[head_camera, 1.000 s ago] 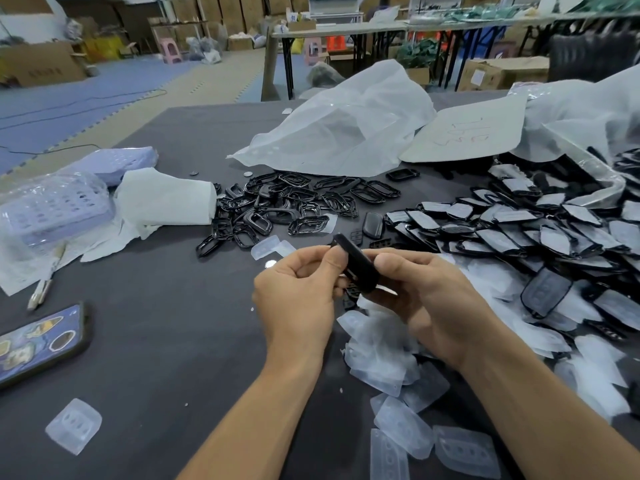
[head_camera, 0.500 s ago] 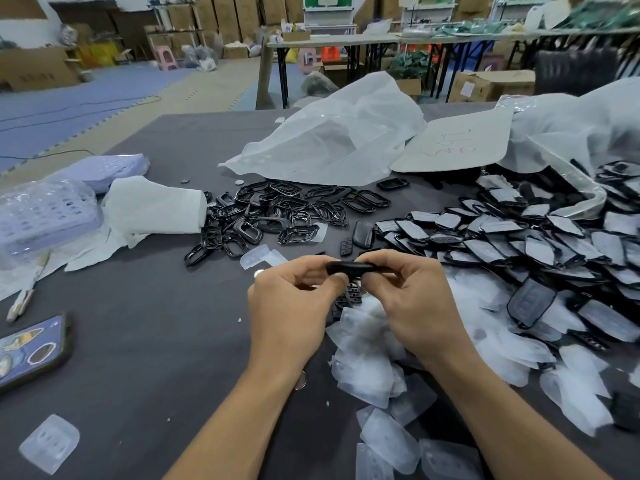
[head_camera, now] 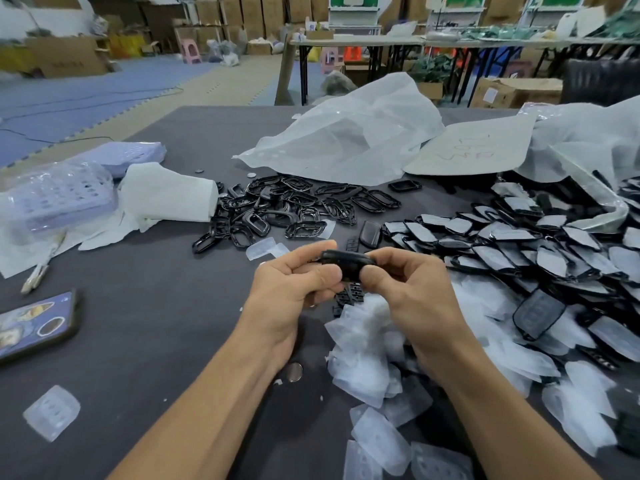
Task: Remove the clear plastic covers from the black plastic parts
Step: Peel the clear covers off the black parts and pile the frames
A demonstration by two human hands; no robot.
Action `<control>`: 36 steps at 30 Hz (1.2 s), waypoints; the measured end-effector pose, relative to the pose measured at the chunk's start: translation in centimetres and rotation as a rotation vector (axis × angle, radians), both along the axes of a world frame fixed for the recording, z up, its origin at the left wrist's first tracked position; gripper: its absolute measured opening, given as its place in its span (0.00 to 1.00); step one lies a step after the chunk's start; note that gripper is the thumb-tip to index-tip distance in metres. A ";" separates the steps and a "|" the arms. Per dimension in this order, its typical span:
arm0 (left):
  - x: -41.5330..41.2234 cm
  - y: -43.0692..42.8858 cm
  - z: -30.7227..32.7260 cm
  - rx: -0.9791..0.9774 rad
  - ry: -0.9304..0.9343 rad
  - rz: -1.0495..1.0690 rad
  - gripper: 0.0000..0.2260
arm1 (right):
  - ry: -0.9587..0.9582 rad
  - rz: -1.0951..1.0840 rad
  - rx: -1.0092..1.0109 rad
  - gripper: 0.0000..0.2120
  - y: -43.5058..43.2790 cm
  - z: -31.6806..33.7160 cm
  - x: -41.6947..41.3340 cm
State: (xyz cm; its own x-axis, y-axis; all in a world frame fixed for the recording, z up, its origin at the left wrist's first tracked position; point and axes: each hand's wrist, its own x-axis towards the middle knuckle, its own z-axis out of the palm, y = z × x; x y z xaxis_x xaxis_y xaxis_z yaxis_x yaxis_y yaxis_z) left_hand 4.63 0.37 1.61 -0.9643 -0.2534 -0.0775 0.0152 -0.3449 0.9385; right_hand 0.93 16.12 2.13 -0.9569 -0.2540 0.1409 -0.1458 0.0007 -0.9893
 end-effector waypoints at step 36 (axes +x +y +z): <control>0.0 1.3 -0.2 0.006 -0.125 -0.088 0.09 | 0.668 -0.238 0.434 0.10 -0.6 -1.0 1.5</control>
